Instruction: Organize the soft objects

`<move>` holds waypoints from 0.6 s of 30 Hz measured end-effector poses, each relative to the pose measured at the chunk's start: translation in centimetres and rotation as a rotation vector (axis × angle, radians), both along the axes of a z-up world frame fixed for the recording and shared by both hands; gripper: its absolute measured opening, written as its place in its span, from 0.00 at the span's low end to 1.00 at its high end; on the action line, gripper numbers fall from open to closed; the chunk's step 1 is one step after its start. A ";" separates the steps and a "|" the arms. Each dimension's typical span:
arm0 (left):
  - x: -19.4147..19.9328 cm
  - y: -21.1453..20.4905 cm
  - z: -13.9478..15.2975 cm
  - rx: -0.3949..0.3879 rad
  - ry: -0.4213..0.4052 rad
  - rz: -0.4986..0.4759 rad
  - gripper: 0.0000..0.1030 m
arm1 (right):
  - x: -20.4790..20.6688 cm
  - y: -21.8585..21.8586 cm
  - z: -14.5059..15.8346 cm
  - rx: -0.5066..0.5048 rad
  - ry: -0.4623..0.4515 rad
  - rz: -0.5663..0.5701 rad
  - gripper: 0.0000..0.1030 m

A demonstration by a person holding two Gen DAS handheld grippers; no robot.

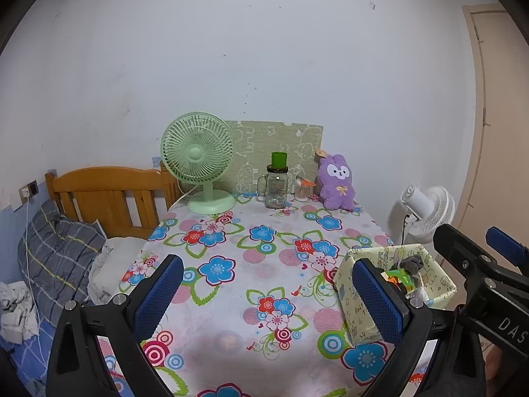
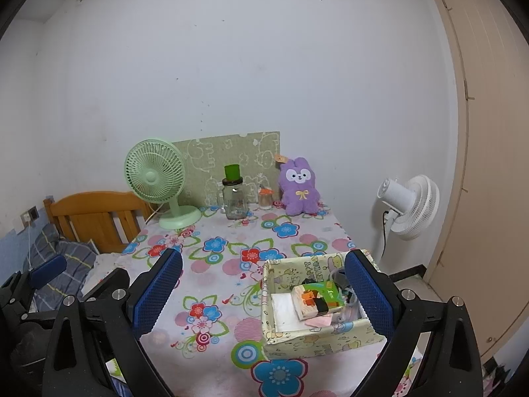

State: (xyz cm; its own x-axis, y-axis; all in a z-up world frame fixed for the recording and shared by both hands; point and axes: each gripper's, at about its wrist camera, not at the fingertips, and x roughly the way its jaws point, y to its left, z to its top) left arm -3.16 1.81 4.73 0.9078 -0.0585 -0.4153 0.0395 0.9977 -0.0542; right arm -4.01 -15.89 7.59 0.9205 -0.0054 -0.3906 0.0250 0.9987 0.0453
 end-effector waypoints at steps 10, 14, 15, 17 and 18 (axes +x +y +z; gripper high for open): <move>-0.2 -0.1 0.2 0.015 -0.007 0.003 1.00 | 0.1 -0.2 0.0 0.005 0.005 -0.001 0.97; -0.3 0.0 0.2 0.015 -0.008 0.004 1.00 | 0.1 -0.2 0.0 0.003 0.001 -0.005 0.98; -0.3 0.0 0.2 0.017 -0.008 0.005 1.00 | 0.1 -0.2 0.0 0.004 0.000 -0.005 0.98; -0.2 0.0 0.3 0.021 -0.008 0.008 1.00 | 0.1 -0.3 -0.1 0.004 0.002 -0.007 0.98; -0.2 0.0 0.3 0.021 -0.008 0.008 1.00 | 0.1 -0.4 -0.1 0.006 0.002 -0.010 0.98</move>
State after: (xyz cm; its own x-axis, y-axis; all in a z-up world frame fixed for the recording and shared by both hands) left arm -3.38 1.83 5.08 0.9116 -0.0423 -0.4088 0.0315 0.9990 -0.0330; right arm -3.91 -16.24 7.49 0.9196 -0.0117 -0.3927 0.0347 0.9981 0.0514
